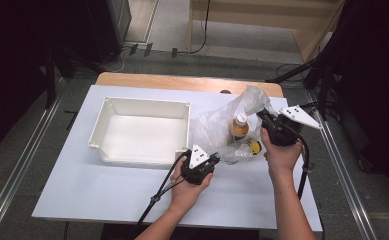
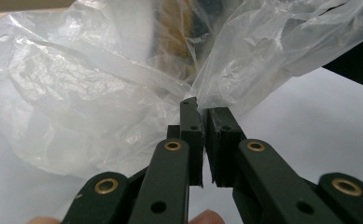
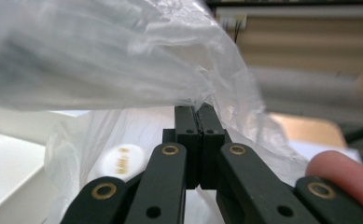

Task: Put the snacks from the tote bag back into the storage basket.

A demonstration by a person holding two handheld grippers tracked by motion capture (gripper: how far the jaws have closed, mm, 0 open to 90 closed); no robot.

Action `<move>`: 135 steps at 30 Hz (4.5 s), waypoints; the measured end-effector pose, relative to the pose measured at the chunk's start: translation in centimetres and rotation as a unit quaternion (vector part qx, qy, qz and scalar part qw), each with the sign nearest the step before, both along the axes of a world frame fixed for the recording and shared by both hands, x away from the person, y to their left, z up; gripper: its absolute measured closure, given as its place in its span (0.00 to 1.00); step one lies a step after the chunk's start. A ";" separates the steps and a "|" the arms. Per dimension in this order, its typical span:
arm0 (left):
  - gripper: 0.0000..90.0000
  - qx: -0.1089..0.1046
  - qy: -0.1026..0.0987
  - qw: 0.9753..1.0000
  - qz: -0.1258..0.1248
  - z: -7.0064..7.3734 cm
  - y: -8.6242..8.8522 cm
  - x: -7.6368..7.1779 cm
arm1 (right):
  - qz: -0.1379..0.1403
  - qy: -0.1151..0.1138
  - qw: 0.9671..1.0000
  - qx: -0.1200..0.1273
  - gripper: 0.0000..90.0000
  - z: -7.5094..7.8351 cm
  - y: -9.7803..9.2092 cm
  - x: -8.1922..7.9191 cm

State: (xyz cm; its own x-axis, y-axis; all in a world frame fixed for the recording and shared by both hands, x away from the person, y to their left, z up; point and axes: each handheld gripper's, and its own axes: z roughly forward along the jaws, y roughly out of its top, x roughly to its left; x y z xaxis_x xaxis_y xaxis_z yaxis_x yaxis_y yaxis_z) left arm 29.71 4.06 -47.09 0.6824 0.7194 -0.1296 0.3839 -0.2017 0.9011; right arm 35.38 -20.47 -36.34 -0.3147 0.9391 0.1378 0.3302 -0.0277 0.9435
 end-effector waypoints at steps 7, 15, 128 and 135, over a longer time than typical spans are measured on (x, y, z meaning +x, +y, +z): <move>0.96 -0.003 0.002 1.000 0.004 0.0 0.1 0.0 | -0.024 0.127 0.991 -0.010 1.00 -6.0 -0.5 3.4; 0.96 0.001 0.002 1.000 0.005 -0.1 0.0 0.1 | -0.047 0.213 0.976 -0.025 1.00 -10.8 -2.1 3.7; 0.79 0.078 0.064 0.993 0.066 -0.2 -2.3 1.9 | 0.049 0.152 0.987 -0.035 0.80 -9.4 2.3 -4.4; 0.91 0.106 0.064 0.989 0.086 -0.5 -2.4 2.0 | -0.004 0.114 0.993 0.006 0.77 -7.9 0.6 -3.5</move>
State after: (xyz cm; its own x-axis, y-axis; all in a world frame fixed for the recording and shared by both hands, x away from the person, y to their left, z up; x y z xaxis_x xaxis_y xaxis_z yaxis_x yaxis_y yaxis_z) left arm 31.71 1.68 -47.55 0.5346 0.8441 -0.0415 0.5373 -0.3016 0.7876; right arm 31.88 -19.89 -44.23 -0.2659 0.9395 0.2159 0.5352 -0.0424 0.8437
